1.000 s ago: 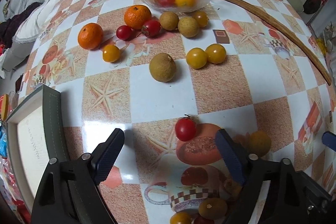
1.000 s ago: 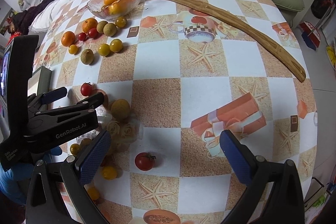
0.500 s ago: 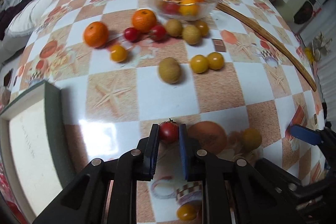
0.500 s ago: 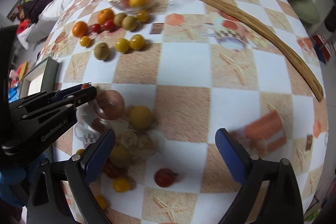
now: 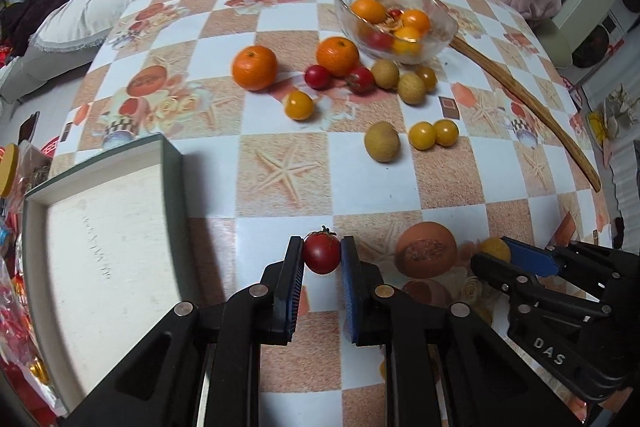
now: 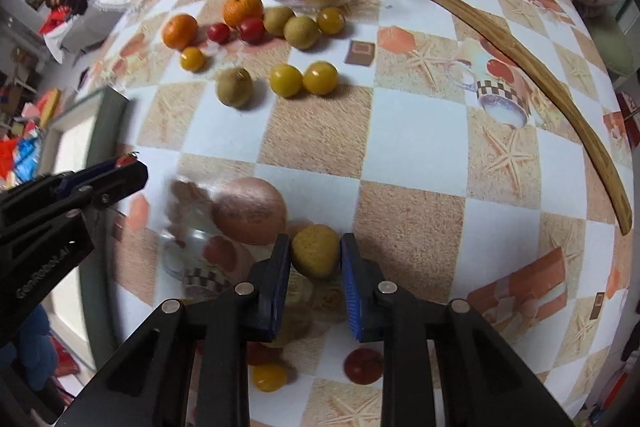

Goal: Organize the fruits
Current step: 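Grasp a red cherry tomato with the left gripper while the right grasps a brown longan, then carry the tomato and longan in both grippers over the white tray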

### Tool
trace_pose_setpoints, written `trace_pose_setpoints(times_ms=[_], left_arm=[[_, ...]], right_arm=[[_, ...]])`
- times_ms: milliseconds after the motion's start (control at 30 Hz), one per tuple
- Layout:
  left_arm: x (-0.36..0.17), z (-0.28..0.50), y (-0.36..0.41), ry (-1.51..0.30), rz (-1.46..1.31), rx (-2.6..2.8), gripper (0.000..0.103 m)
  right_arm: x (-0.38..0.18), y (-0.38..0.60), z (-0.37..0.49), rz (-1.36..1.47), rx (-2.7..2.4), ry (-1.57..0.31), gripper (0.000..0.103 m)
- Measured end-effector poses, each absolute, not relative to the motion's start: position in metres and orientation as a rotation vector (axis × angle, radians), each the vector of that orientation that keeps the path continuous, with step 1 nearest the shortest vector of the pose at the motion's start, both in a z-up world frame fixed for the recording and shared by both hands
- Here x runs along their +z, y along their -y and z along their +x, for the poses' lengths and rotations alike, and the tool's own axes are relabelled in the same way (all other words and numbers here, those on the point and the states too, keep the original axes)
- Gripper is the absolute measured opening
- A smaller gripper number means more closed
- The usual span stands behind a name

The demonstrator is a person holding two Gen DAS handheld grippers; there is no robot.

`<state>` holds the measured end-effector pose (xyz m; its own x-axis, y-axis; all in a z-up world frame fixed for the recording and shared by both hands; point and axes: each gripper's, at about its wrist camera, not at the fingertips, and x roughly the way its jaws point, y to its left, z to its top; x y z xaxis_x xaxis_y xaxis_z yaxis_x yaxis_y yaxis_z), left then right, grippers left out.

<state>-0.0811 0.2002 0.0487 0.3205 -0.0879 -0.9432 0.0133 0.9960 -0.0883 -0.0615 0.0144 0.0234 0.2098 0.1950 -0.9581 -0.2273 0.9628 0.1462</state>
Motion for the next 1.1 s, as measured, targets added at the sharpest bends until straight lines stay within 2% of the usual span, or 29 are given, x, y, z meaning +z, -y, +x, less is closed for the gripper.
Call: trace_pose_setpoints(times_ms=[667,1100], left_arm=[[0.072,-0.108,-0.283,-1.194,-0.146,0.075,0.02],[0.043,-0.163,-0.37,-1.256,-0.205,0.276,0.02]], right_arm=[[0.067,-0.116,-0.062,-0.03,0.508,-1.279,0.027],[0.055,-0.204,-0.078,-0.112,0.688,-1.31,0.027]])
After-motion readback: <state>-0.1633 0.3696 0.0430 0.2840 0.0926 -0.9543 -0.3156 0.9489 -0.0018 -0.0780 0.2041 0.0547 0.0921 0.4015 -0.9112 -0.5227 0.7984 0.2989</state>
